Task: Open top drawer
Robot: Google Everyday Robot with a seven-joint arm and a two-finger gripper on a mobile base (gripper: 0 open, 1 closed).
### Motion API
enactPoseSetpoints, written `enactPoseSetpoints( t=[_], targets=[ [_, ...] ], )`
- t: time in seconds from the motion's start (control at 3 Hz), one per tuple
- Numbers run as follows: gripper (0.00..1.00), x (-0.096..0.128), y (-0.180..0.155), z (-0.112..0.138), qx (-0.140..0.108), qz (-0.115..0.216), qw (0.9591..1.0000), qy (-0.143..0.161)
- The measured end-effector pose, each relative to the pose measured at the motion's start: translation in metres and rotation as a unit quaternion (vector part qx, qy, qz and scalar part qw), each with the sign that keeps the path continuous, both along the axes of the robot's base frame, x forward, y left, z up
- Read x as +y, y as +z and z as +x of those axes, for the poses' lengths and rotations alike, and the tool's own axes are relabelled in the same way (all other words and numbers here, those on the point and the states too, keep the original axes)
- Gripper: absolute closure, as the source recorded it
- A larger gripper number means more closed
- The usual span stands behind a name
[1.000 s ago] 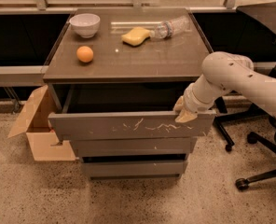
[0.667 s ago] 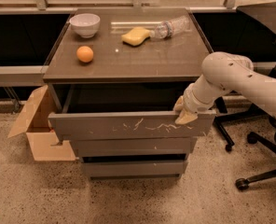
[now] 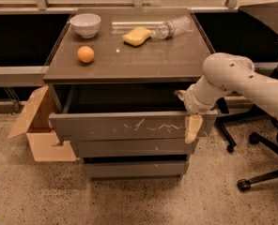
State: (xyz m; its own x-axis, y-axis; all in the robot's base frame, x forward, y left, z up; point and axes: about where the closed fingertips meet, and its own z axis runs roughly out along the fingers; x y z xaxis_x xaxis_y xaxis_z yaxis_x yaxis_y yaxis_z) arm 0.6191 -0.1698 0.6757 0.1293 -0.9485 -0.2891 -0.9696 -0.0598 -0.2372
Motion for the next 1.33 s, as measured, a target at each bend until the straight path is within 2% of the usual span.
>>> enactPoseSetpoints(
  t=[0.33,0.67,1.0,1.33],
  targets=[
    [0.0,0.008,-0.012,-0.003,0.024,-0.002,0.9995,0.019],
    [0.0,0.017,-0.024,-0.023,0.068,-0.005,0.9967,0.045],
    [0.17,0.022,-0.022,-0.048,0.096,-0.009,0.9934,0.062],
    [0.41,0.023,-0.016,-0.071,0.113,-0.007,0.9912,0.069]
  ],
)
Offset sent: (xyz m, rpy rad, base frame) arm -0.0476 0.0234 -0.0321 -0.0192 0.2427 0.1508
